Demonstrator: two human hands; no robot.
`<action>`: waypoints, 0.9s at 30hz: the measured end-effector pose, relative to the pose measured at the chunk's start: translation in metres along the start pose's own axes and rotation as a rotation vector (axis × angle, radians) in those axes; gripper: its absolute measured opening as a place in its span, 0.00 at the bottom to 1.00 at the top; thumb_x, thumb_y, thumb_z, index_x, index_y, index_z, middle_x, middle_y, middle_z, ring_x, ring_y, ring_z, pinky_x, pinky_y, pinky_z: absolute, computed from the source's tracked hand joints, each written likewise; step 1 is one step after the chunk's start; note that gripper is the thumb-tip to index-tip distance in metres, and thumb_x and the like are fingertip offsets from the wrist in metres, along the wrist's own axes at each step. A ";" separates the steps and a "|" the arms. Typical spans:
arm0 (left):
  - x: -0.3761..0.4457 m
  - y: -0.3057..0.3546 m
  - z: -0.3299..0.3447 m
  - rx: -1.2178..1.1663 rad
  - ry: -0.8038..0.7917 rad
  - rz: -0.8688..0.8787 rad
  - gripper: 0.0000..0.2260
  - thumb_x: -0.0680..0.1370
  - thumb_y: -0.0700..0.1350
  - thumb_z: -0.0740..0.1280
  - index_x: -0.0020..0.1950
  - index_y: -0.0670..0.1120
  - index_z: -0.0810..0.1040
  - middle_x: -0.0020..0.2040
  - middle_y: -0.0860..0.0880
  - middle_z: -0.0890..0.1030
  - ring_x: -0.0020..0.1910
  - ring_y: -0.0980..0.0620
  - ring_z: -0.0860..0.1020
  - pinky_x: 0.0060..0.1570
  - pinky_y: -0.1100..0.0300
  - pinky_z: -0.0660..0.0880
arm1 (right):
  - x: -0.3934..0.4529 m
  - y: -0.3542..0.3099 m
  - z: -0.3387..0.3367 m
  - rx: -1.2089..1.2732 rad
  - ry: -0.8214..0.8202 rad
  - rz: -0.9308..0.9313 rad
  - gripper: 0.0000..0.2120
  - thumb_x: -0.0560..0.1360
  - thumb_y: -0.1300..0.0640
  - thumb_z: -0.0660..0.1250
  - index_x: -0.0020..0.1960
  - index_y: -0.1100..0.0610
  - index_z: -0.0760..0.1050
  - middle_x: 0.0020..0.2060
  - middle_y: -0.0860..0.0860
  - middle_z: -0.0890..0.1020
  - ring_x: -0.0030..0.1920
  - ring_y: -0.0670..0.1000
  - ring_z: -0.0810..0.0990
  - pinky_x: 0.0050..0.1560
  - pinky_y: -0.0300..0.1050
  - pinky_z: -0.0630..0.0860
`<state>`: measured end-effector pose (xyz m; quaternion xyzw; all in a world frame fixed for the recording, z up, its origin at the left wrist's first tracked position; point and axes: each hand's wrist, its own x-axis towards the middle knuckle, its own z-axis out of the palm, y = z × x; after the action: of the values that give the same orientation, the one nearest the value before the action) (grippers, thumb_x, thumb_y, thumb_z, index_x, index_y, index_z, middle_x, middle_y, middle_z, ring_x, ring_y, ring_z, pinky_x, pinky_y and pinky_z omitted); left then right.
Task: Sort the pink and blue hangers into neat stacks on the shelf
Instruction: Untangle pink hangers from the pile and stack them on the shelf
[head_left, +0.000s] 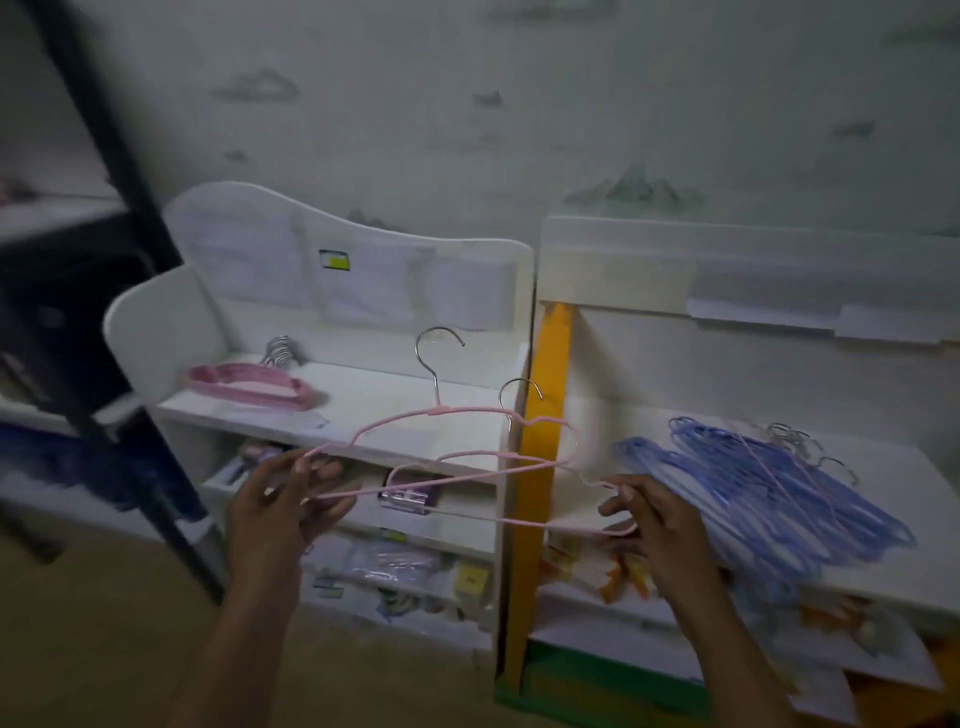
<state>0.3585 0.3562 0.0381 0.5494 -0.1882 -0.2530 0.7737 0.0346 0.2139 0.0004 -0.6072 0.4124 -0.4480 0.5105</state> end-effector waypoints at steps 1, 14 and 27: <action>0.008 0.005 -0.015 -0.002 0.013 0.004 0.06 0.80 0.39 0.65 0.55 0.39 0.77 0.44 0.42 0.85 0.43 0.47 0.85 0.40 0.52 0.83 | 0.001 -0.002 0.018 -0.008 -0.008 -0.008 0.10 0.81 0.60 0.60 0.51 0.56 0.81 0.40 0.57 0.82 0.36 0.61 0.84 0.34 0.49 0.82; 0.093 0.049 -0.195 0.062 0.182 -0.003 0.09 0.80 0.42 0.65 0.58 0.39 0.78 0.50 0.38 0.83 0.47 0.39 0.84 0.44 0.49 0.83 | 0.010 -0.013 0.234 0.058 -0.145 0.028 0.11 0.82 0.60 0.58 0.54 0.59 0.79 0.40 0.62 0.81 0.36 0.64 0.84 0.34 0.46 0.82; 0.133 0.064 -0.275 0.048 0.338 0.002 0.09 0.81 0.43 0.62 0.60 0.43 0.77 0.48 0.44 0.84 0.43 0.45 0.85 0.42 0.52 0.83 | 0.050 -0.014 0.356 0.077 -0.285 0.000 0.11 0.82 0.61 0.58 0.54 0.62 0.79 0.40 0.65 0.80 0.34 0.62 0.84 0.35 0.47 0.83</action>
<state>0.6337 0.5015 0.0106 0.6024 -0.0620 -0.1515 0.7812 0.3915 0.2566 -0.0068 -0.6448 0.3183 -0.3727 0.5865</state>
